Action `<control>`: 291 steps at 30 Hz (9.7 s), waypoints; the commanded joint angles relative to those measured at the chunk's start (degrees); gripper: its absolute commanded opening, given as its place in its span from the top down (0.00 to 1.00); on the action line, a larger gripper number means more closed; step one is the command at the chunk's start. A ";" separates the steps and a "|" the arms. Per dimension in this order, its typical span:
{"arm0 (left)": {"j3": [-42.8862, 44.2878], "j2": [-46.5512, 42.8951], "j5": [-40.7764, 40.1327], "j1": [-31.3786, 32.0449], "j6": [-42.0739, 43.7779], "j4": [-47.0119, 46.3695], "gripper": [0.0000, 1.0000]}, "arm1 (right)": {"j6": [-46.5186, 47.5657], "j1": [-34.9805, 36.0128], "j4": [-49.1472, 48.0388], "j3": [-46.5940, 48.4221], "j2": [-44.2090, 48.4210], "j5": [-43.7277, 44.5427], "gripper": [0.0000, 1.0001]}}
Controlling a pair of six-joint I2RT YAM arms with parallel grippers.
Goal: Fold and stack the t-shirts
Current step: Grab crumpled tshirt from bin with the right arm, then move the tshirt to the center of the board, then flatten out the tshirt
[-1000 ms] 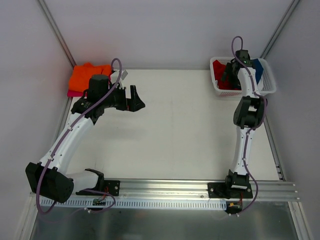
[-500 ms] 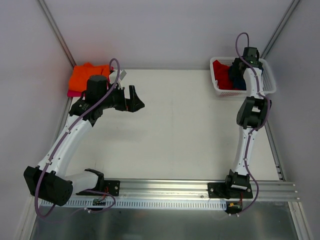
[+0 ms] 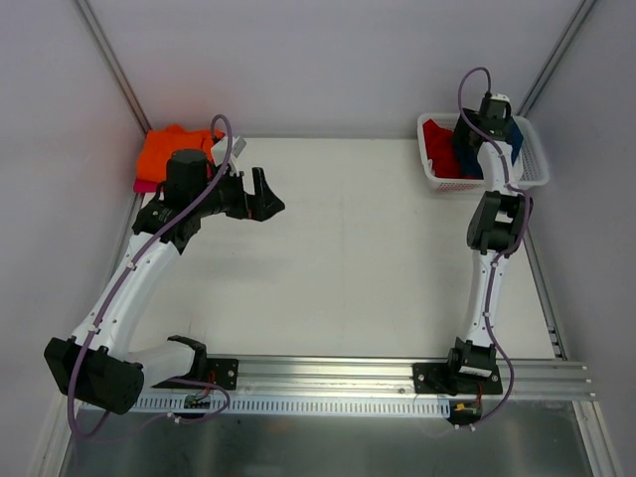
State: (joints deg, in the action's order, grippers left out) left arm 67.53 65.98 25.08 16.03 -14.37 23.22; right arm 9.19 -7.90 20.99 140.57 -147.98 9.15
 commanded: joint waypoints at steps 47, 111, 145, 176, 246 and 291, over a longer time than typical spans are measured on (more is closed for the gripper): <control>-0.73 2.75 10.48 0.40 -3.91 -5.11 0.01 | -25.27 51.48 9.87 -70.96 88.49 2.64 1.00; -3.63 -22.03 -34.66 10.77 -8.74 23.62 0.01 | -47.51 87.27 7.74 -63.51 34.08 1.31 0.34; -16.73 -22.82 -34.84 10.77 -9.36 16.77 0.01 | -42.33 88.32 26.47 -47.06 37.86 7.73 0.55; -17.25 -24.49 -34.22 10.77 -8.83 16.86 0.01 | -43.64 88.23 23.39 -52.33 35.83 6.06 0.94; -11.78 -27.49 7.87 11.04 -18.59 -6.69 0.01 | 1.36 70.04 31.57 -2.42 46.12 27.69 1.00; -21.91 -20.99 -21.47 36.17 -16.13 -15.05 0.01 | 78.23 66.06 -31.92 -11.91 42.79 73.73 1.00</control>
State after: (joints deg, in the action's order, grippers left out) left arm 43.92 42.28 6.50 51.44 -31.94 9.96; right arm 64.60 54.24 14.50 127.11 -102.67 78.43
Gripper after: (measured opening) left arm 0.991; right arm 0.010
